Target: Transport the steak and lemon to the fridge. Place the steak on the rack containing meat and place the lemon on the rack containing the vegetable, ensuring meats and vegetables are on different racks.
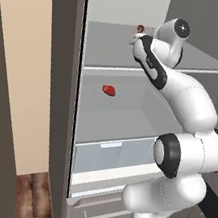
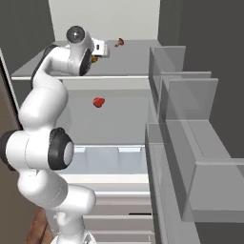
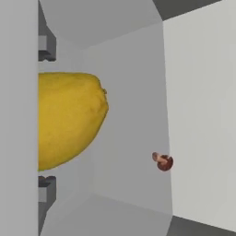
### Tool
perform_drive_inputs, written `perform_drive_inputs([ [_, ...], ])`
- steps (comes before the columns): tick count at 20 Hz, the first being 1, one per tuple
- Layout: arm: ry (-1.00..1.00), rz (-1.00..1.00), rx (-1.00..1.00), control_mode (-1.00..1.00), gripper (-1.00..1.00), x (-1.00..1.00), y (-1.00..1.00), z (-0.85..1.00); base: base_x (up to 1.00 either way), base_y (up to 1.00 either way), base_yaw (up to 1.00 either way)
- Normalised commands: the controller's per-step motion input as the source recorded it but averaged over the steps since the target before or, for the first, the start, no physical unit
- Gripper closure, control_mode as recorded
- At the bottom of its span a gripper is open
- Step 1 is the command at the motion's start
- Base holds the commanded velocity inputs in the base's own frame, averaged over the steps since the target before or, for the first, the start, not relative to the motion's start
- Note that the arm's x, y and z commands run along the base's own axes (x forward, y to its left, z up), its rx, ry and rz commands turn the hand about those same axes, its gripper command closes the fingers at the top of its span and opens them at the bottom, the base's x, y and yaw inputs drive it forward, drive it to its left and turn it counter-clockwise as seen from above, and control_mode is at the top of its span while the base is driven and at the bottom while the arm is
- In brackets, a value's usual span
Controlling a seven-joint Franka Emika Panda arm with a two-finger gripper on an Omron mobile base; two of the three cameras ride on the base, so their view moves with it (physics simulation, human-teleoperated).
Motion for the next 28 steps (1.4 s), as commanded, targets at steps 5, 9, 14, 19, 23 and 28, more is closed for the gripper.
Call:
perform_drive_inputs([
  [5,0.1,-0.11,0.03,-1.0,-1.0,-0.2,0.01,0.31,0.0,0.0,0.0],
  [9,0.01,-0.02,0.0,-1.0,-1.0,-0.56,0.0,0.01,0.0,0.0,0.0],
  [14,-0.15,0.0,0.02,-1.0,-1.0,-0.96,0.0,-0.02,0.0,0.0,0.0],
  [19,-0.18,0.0,0.11,-1.0,-1.0,-1.0,0.0,-0.1,0.0,0.0,0.0],
  [23,0.16,0.0,0.08,-1.0,-1.0,-1.0,0.03,0.22,0.0,0.0,0.0],
  [28,0.3,0.0,0.0,-1.0,-1.0,-1.0,0.01,0.03,0.0,0.0,0.0],
])
